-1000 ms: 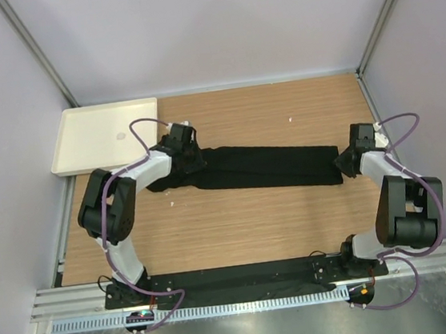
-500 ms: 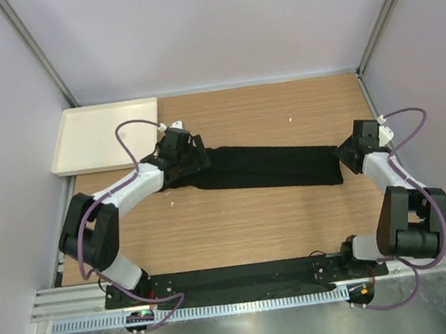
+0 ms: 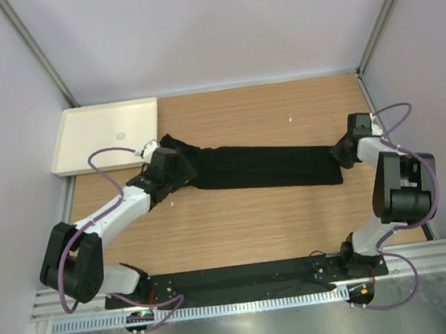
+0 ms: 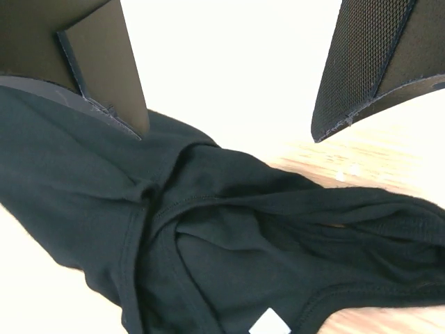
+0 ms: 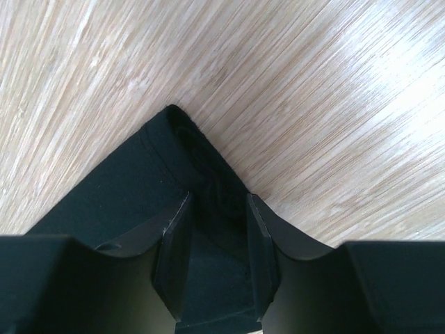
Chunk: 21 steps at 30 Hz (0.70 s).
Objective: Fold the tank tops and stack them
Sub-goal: Fold the tank top
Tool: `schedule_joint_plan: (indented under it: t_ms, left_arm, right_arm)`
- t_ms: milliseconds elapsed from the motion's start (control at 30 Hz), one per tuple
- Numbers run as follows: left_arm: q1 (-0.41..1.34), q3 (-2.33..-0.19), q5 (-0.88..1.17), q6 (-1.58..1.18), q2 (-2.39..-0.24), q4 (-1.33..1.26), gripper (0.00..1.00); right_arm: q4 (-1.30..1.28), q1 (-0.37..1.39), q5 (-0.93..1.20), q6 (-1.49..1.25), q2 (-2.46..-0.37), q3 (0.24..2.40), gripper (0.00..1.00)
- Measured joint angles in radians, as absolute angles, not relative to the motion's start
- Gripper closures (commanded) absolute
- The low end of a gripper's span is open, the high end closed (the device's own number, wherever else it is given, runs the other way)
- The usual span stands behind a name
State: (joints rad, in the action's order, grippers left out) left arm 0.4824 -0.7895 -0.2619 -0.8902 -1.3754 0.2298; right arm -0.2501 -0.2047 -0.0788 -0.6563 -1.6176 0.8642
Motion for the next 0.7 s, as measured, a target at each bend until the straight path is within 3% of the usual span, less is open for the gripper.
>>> schedule_joint_plan:
  t_ms: [300, 433, 533, 700]
  left_arm:
    - [0.477, -0.780, -0.199, -0.958, -1.401, 0.217, 0.01]
    - [0.477, -0.780, -0.154, -0.970, -1.486, 0.198, 0.01]
    - [0.477, -0.792, -0.132, -0.974, -1.541, 0.189, 0.02]
    - [0.477, -0.882, -0.095, -0.967, -1.634, 0.159, 0.04]
  right_arm:
    - [-0.240, -0.205, -0.072, -0.657, -1.628, 0.865, 0.72]
    - [-0.239, -0.204, -0.066, -0.656, -1.628, 0.865, 0.91]
    - [-0.232, -0.203, -0.062, -0.657, -1.623, 0.857, 0.99]
    - [-0.247, -0.202, -0.061, -0.658, -1.579, 0.817, 0.99]
